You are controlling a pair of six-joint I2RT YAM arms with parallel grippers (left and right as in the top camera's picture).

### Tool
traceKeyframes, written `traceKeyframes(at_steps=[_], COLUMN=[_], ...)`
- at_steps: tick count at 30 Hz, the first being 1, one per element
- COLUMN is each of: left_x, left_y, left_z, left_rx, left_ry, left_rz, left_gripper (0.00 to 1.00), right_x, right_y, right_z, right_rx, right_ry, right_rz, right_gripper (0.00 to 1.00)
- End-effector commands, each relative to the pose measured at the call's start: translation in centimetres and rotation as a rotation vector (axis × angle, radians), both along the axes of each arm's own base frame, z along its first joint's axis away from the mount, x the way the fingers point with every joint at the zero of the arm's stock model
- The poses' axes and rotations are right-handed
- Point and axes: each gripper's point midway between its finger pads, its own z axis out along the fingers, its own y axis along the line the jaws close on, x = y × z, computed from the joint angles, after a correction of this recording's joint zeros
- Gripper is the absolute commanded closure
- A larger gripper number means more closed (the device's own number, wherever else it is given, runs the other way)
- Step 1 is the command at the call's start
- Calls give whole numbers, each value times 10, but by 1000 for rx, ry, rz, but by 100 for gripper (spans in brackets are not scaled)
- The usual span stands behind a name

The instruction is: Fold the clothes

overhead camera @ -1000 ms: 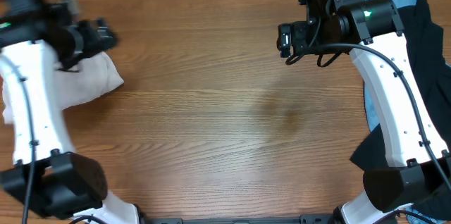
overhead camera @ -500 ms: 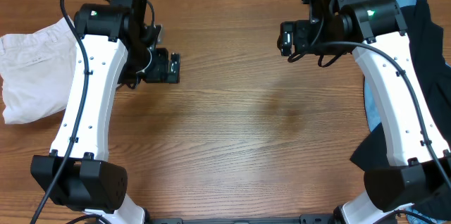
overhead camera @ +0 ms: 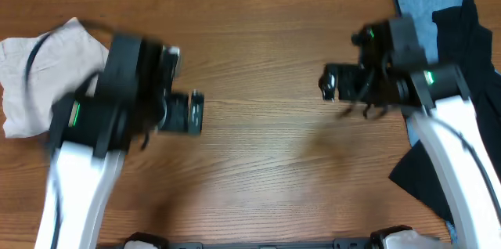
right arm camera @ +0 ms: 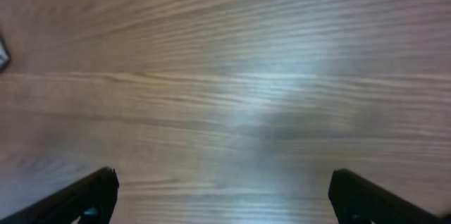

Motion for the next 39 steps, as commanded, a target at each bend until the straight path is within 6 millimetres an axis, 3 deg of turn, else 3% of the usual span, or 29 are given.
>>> traceKeyframes(at_steps=[1,7,12,18,29,34,39], left_x=[-31,-55,-68,-84,-85,-85,-85], left_y=[17,43,47,52,52,52,52], left_z=[-2,-19,-34,-49,-49,-49,-49], left_rx=[15,33,31,65,67,67,67], left_ry=[-123,-319,-322,-235,-232,-232,-232], left_rz=[71,143,142,135,135,135,135], left_gripper=[0,0,0,0,0,0,0], right_x=[-28,-53,-68,-66,-59,-39,-45], right_y=[-12,-32,-35,-34,-37,-34,-41], right_z=[3,3,-4,-11,-35,-15,-3], right_rx=[18,-8,-17,-25,-77,-85,-44], right_ry=[-110,-272,-237,-208,-118,-338,-573], right_rz=[-52,-97,-96,-94,-94,-33,-65], right_gripper=[0,0,0,0,0,0,0])
